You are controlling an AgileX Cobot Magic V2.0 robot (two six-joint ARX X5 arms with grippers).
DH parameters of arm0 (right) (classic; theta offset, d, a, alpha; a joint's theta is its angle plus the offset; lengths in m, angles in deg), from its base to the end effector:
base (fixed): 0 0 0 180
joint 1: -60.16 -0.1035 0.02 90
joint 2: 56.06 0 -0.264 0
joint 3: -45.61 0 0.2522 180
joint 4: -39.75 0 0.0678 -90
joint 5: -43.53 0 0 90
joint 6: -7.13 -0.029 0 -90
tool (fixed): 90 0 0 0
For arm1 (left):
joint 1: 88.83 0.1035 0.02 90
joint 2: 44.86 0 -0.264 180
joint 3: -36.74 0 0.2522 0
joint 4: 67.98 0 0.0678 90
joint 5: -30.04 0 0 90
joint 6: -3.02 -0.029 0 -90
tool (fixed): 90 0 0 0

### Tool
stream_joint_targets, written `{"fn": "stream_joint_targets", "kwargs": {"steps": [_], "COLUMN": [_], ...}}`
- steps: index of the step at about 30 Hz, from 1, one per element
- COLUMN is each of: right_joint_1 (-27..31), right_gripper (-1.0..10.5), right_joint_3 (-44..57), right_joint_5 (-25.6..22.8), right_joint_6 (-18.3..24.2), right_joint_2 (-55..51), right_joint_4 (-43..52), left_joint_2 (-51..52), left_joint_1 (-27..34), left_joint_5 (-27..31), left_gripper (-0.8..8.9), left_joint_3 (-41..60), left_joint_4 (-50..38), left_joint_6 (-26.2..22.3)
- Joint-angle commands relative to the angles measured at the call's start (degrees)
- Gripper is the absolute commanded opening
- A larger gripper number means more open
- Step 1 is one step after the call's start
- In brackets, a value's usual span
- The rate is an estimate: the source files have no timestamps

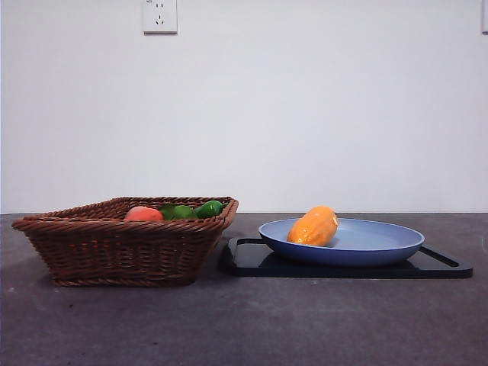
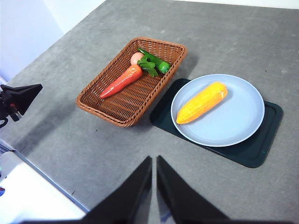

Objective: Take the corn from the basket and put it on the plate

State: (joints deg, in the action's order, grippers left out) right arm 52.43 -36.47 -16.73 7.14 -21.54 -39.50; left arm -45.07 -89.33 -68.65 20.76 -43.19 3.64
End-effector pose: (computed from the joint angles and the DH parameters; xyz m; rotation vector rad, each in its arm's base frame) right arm 0.0494 0.0212 0.3904 0.1073 0.5525 0.6370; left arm 0.0939 -0.0052 0.1579 -0.0220 0.1581 -0.1592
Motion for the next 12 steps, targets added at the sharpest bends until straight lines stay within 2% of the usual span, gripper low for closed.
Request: {"fn": "stream_joint_targets", "kwargs": {"steps": [1,6,9,12], "right_joint_1": [-0.13,-0.13,0.42,2.40], "right_gripper": [0.0,0.0,0.0,0.0], "right_joint_3": [-0.92,-0.92,-0.79,0.94], "right_joint_5": [-0.02,-0.04,-0.90,-1.70], "right_joint_6": [0.50,0.94,4.52,7.17], "right_joint_2": [0.17,0.17,0.15,-1.62], "right_joint_4": [0.52,0.52,1.86,9.22], "left_joint_2": [0.02,0.02,0.02,0.02], "left_joint_1": [0.15,0.15,0.15,0.15], "left_joint_5": [0.15,0.15,0.15,0.15], "left_gripper": [0.07,0.07,0.07,0.07], "left_joint_3": [1.11,1.11,1.11,1.11], "left_joint_4": [1.11,1.11,1.11,1.11], "left_joint_6": [0.15,0.15,0.15,0.15]}}
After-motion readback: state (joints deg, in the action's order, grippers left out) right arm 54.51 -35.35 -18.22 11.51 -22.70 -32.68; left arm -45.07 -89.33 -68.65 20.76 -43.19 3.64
